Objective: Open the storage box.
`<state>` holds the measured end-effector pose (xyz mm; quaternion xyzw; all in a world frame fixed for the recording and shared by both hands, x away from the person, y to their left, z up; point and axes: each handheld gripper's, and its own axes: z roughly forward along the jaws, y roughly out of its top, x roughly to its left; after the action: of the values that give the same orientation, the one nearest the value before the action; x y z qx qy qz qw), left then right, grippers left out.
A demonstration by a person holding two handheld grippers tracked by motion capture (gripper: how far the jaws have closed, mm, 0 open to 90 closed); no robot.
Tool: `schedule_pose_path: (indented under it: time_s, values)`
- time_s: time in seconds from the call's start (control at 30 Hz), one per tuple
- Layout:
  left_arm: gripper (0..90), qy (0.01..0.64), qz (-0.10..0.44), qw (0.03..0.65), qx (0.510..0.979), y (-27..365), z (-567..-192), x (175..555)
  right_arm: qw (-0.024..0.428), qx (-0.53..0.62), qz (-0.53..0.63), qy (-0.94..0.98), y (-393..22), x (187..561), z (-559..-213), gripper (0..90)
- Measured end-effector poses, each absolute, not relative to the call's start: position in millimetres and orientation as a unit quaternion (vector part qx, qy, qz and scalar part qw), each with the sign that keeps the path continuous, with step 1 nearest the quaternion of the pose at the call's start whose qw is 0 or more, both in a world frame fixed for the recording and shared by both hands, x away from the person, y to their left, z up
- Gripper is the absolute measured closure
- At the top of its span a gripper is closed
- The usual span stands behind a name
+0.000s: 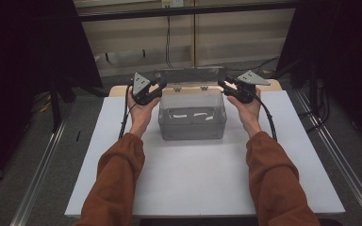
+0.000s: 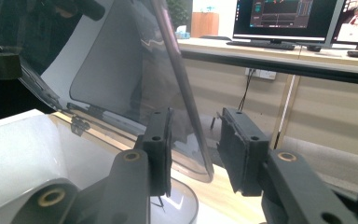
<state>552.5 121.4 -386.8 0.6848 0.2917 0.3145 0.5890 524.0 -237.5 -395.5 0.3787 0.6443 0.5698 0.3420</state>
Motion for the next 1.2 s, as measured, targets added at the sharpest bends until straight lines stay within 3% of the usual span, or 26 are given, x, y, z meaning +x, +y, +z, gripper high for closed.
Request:
schedule_pose_path:
  time_s: [1.1, 1.2]
  values:
    - [62.7, 0.336, 0.271, 0.580, 0.691, 120, -403, 575, 0.317, 0.384, 0.570, 0.654, -231, 548, -401, 65.6]
    - [67.0, 0.340, 0.268, 0.573, 0.696, 120, -403, 580, 0.312, 0.390, 0.577, 0.646, -232, 550, -402, 67.4]
